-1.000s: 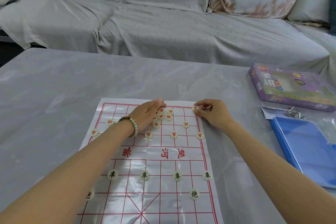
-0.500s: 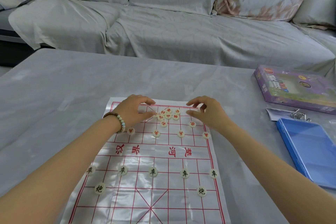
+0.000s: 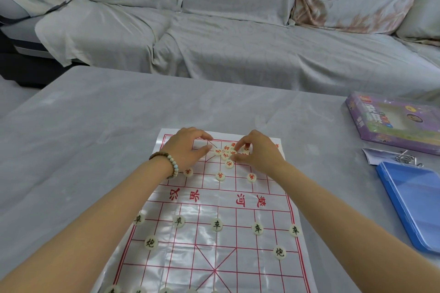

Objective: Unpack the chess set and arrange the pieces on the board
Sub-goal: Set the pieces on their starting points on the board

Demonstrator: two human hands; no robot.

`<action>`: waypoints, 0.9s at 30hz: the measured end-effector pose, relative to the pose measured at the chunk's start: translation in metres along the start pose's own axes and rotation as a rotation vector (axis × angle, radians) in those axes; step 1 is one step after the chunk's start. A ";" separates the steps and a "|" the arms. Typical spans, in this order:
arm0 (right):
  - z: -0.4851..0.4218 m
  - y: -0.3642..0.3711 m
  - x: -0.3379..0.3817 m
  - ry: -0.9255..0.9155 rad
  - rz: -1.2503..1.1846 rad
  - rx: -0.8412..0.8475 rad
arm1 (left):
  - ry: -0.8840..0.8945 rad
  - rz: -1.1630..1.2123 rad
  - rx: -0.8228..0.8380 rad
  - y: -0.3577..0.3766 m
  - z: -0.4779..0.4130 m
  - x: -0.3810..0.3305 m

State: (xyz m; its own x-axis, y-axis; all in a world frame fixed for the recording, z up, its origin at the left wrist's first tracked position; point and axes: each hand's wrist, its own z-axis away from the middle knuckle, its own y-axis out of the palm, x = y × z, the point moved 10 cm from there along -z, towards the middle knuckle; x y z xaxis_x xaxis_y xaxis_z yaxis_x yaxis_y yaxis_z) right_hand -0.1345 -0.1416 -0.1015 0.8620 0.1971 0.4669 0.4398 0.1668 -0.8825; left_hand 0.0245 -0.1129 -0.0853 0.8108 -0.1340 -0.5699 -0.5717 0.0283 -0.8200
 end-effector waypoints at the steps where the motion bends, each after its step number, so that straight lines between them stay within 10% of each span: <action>1: 0.000 0.000 0.000 -0.002 0.012 0.002 | -0.003 -0.005 -0.004 -0.001 0.000 0.001; 27: -0.052 0.039 0.113 -0.212 -0.127 0.003 | -0.160 -0.061 -0.133 -0.053 0.013 0.099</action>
State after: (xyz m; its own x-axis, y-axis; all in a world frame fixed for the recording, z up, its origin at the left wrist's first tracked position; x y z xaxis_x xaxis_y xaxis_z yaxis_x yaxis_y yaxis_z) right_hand -0.0069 -0.1635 -0.0866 0.7276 0.3722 0.5762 0.5407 0.2057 -0.8157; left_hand 0.1367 -0.1151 -0.0985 0.8482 0.0274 -0.5290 -0.5237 -0.1073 -0.8451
